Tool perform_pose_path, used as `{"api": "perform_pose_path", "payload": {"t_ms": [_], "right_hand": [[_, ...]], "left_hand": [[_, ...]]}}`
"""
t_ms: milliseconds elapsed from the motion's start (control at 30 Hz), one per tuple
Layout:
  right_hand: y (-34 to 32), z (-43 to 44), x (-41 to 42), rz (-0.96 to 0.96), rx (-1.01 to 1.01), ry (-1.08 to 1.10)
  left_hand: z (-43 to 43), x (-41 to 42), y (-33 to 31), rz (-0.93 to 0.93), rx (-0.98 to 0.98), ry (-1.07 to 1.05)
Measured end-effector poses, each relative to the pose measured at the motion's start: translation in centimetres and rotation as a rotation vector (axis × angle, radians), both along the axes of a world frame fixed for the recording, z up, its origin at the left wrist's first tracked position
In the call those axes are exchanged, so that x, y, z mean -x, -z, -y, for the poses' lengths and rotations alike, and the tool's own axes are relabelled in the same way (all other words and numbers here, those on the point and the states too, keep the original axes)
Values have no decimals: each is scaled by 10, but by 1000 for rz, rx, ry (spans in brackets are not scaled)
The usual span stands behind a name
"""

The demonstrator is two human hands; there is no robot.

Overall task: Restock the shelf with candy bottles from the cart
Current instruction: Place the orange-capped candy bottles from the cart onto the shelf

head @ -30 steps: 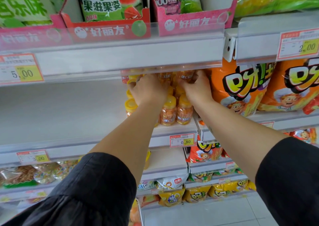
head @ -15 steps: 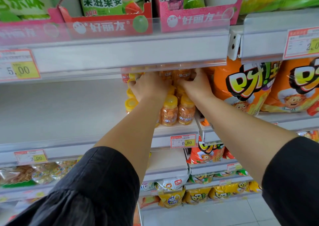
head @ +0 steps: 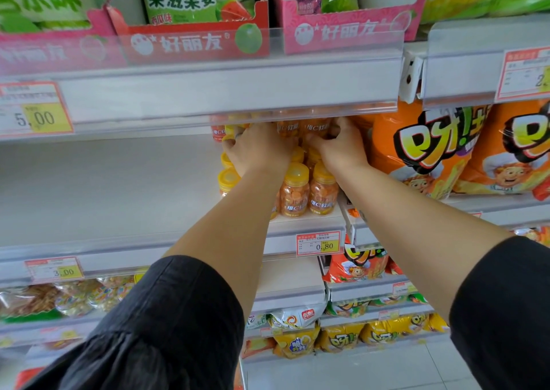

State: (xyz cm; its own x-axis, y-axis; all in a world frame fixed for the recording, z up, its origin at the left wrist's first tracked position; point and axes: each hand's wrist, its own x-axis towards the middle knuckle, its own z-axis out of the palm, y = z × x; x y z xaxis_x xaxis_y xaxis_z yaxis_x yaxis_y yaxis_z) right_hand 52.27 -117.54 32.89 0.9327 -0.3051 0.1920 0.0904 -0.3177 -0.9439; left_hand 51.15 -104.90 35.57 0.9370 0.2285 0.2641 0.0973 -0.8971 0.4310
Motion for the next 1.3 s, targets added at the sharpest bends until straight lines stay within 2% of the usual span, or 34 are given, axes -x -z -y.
{"api": "perform_pose_path", "payload": {"t_ms": [667,867,1000,1133,1200,1300], "right_hand": [[-6,0,10,-77,38,-1],[-9,-1,26,-95,151,-18],[-18,-4,57,-149,264,-32],[-24,-13,110,-66,403,-60],[-18,-23,143,71,461,-57],[7,-45,186,252,432,-152]], "left_hand": [[-5,3,3,-16,-61,13],[-8,17,-3,-51,-90,23],[-15,55,-5,-5,-78,98],[-41,118,6,199,104,314],[-67,150,20,273,226,433],[-115,192,54,191,308,430]]}}
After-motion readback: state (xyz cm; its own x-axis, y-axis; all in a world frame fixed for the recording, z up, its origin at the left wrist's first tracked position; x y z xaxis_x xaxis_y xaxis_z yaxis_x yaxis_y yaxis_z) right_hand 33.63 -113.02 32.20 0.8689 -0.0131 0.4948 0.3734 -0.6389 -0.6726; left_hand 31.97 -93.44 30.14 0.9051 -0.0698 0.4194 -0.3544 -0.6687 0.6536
